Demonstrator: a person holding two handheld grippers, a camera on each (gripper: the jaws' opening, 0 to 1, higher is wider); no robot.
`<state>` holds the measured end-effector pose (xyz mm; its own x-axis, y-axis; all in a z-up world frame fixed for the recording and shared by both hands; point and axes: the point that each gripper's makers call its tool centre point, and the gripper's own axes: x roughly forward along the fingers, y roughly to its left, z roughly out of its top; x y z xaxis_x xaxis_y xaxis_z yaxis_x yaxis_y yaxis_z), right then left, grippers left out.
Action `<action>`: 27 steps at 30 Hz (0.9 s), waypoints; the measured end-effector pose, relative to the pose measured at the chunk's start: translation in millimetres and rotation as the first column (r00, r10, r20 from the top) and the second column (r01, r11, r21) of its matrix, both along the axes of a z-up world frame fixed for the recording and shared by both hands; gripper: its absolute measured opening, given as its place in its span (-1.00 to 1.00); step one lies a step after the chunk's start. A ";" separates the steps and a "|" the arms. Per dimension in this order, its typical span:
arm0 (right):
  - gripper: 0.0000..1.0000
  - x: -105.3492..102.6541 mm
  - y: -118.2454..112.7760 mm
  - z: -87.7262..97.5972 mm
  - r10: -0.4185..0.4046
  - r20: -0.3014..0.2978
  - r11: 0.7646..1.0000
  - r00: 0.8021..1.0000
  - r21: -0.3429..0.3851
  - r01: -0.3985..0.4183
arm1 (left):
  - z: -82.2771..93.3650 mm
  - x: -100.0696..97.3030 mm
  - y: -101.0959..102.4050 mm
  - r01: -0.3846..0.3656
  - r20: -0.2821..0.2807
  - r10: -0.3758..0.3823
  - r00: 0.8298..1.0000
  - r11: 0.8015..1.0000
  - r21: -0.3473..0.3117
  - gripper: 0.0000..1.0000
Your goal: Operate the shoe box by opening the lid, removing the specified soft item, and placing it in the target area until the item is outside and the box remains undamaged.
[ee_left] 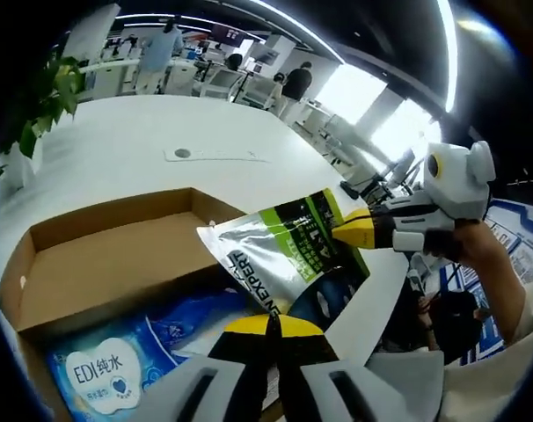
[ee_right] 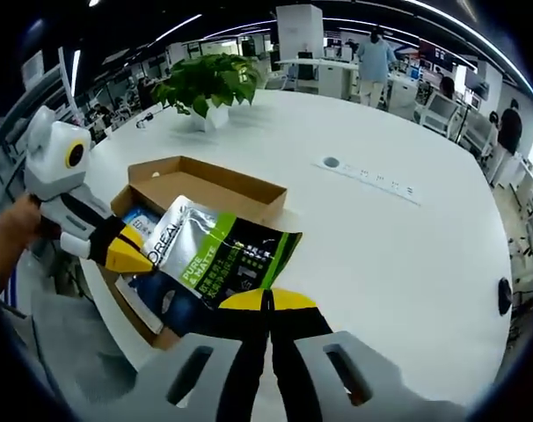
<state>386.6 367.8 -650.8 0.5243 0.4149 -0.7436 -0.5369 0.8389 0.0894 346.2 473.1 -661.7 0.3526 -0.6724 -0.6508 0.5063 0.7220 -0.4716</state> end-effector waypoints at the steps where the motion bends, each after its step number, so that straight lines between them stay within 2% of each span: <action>1: -1.00 0.6 -2.3 -0.4 -0.003 -0.001 1.000 1.000 -0.003 0.003 | -0.6 0.2 -3.6 0.006 -0.003 -0.006 1.000 1.000 -0.001 -0.99; 19: -1.00 6.0 -49.0 -3.6 -0.073 0.004 0.997 0.997 -0.032 0.073 | -1.9 9.4 -48.9 0.064 -0.004 -0.064 0.998 0.998 -0.015 -0.99; 27: -1.00 7.6 -64.4 -9.1 -0.104 0.002 0.993 0.995 -0.048 0.104 | -9.0 13.0 -64.9 0.103 -0.007 -0.103 0.995 0.995 0.007 -0.99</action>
<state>394.2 303.4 -659.9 0.5619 0.3219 -0.7620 -0.4468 0.8933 0.0479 359.2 408.2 -670.7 0.2777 -0.7003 -0.6576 0.5747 0.6697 -0.4704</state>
